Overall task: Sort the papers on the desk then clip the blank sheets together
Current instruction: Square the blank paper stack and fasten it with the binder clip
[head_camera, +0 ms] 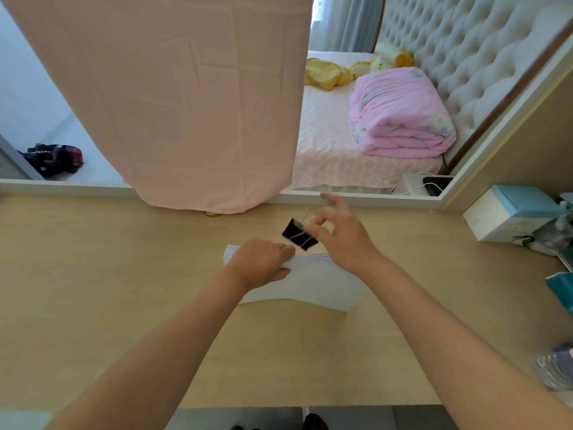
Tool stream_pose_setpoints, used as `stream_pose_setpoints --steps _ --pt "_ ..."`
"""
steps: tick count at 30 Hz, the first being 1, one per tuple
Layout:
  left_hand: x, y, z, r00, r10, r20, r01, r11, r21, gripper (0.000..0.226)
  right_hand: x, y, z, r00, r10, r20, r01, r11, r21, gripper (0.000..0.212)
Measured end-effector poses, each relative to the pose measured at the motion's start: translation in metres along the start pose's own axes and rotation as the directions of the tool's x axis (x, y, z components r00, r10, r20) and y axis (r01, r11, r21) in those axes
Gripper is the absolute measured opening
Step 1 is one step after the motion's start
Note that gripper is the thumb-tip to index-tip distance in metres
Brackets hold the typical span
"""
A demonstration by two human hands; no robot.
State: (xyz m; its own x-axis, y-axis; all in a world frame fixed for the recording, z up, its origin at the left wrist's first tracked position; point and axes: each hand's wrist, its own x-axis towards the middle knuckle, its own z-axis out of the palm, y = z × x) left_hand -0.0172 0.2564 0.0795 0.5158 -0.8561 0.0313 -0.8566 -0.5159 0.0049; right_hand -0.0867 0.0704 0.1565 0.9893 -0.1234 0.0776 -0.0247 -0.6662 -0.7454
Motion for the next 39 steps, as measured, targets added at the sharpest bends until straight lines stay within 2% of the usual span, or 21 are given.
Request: stream_pose_setpoints --steps 1,5,7,8,10,11,14,19,21,24,30,34,39 --pt "0.0 0.0 0.0 1.0 -0.011 0.013 0.011 1.0 -0.004 0.025 0.0 0.001 0.009 0.997 0.02 0.078 -0.024 0.998 0.05 0.019" --pt "-0.001 0.001 0.001 0.999 -0.035 0.033 0.034 0.999 0.04 0.029 0.006 -0.003 0.017 0.98 0.09 0.177 -0.124 0.973 0.194 0.018" --pt "0.0 0.001 0.0 0.998 -0.039 0.044 0.037 0.998 0.056 0.03 0.01 -0.003 0.012 0.971 0.137 0.198 -0.18 0.959 0.219 0.005" --pt "0.0 0.002 -0.001 0.998 -0.041 0.047 0.038 0.998 0.058 0.03 0.011 0.0 0.01 0.967 0.142 0.212 -0.193 0.95 0.245 0.02" --pt "0.001 0.003 -0.002 0.998 -0.041 0.045 0.038 0.998 0.052 0.033 0.011 0.005 0.008 0.957 0.164 0.24 -0.243 0.904 0.351 0.066" --pt "0.001 0.003 -0.002 0.998 -0.038 0.039 0.036 0.998 0.047 0.036 0.011 0.006 0.007 0.952 0.185 0.244 -0.27 0.885 0.38 0.077" --pt "0.001 0.003 -0.002 0.999 -0.027 0.041 0.025 0.998 0.066 0.04 0.013 0.011 0.0 0.938 0.228 0.261 -0.311 0.887 0.341 0.072" --pt "0.0 0.001 -0.002 0.999 -0.022 0.034 0.02 0.998 0.052 0.029 0.016 0.01 -0.015 0.951 0.209 0.229 -0.272 0.916 0.295 0.07" --pt "-0.001 0.002 -0.002 0.999 -0.026 0.037 0.024 0.998 0.052 0.028 0.018 0.005 -0.02 0.961 0.184 0.206 -0.23 0.945 0.231 0.07" --pt "0.0 0.002 -0.001 0.999 -0.03 0.038 0.028 0.998 0.052 0.028 0.017 -0.005 -0.025 0.974 0.156 0.166 -0.164 0.986 0.04 0.069" --pt "0.001 0.001 0.002 0.999 -0.034 0.033 0.033 0.998 0.053 0.032 0.007 -0.011 -0.027 0.978 0.128 0.167 -0.112 0.988 -0.105 0.053" --pt "0.0 -0.001 0.0 0.999 -0.033 0.025 0.032 0.999 0.039 0.025 0.001 -0.02 -0.025 0.978 0.058 0.199 -0.006 0.968 -0.25 0.047" --pt "0.0 -0.001 -0.004 0.997 -0.065 0.028 0.065 0.998 0.01 0.023 0.004 -0.035 -0.007 0.96 0.025 0.281 0.123 0.859 -0.496 0.043"
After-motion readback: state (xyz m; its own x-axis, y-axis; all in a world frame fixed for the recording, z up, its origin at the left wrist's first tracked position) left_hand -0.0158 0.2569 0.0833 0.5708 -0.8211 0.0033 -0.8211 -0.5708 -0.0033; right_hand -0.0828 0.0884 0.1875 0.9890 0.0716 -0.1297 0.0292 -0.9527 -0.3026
